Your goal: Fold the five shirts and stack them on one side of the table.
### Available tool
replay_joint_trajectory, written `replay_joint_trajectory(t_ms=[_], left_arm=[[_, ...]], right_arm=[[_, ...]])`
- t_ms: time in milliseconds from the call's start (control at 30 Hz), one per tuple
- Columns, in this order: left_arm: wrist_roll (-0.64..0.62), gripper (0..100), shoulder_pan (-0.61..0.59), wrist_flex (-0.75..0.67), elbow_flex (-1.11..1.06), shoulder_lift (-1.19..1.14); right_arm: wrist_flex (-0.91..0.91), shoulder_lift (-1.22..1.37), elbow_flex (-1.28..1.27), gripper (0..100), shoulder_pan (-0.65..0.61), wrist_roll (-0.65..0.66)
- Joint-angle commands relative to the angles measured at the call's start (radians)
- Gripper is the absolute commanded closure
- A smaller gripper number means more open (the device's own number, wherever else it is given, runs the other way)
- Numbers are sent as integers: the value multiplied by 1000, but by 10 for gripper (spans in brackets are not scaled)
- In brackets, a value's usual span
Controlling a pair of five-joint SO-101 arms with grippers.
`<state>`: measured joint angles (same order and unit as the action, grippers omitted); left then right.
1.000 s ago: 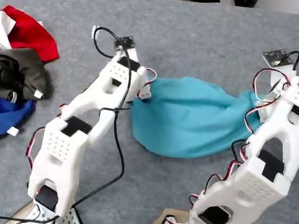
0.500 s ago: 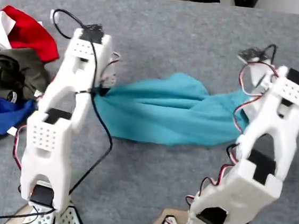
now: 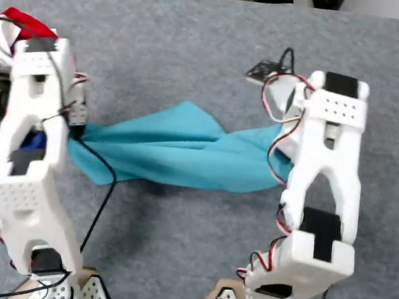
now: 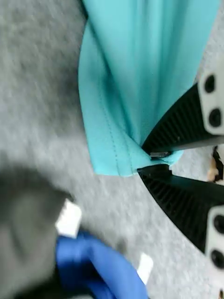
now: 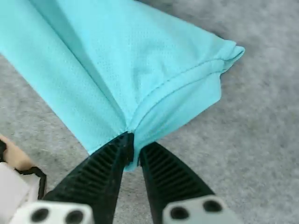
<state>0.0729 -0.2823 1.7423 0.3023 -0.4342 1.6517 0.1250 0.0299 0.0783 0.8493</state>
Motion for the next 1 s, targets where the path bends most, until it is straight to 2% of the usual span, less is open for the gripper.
replay_joint_trajectory(t_ms=[0,133,233,333,433,533,667,833,967], left_arm=[[94,977,-46,18,-83,147],[183,967,-48,18,-196,254],[187,896,-66,18,-250,331],[186,836,-117,17,-245,412],[161,825,-176,17,-169,489],[127,824,-187,17,-60,536],[-21,824,-58,-41,31,504],[-267,824,167,-264,38,312],[-364,826,296,-476,63,108]], right_arm=[[2,-101,-39,939,-39,32],[3,-171,-56,826,-48,34],[5,-234,-51,779,-42,34],[-6,-292,-50,770,-22,34],[-100,-326,-50,770,51,34],[-216,-326,-50,770,113,29],[-278,-269,-54,770,130,26],[-290,-117,-50,770,127,-87],[-298,1,-50,771,133,-186]])
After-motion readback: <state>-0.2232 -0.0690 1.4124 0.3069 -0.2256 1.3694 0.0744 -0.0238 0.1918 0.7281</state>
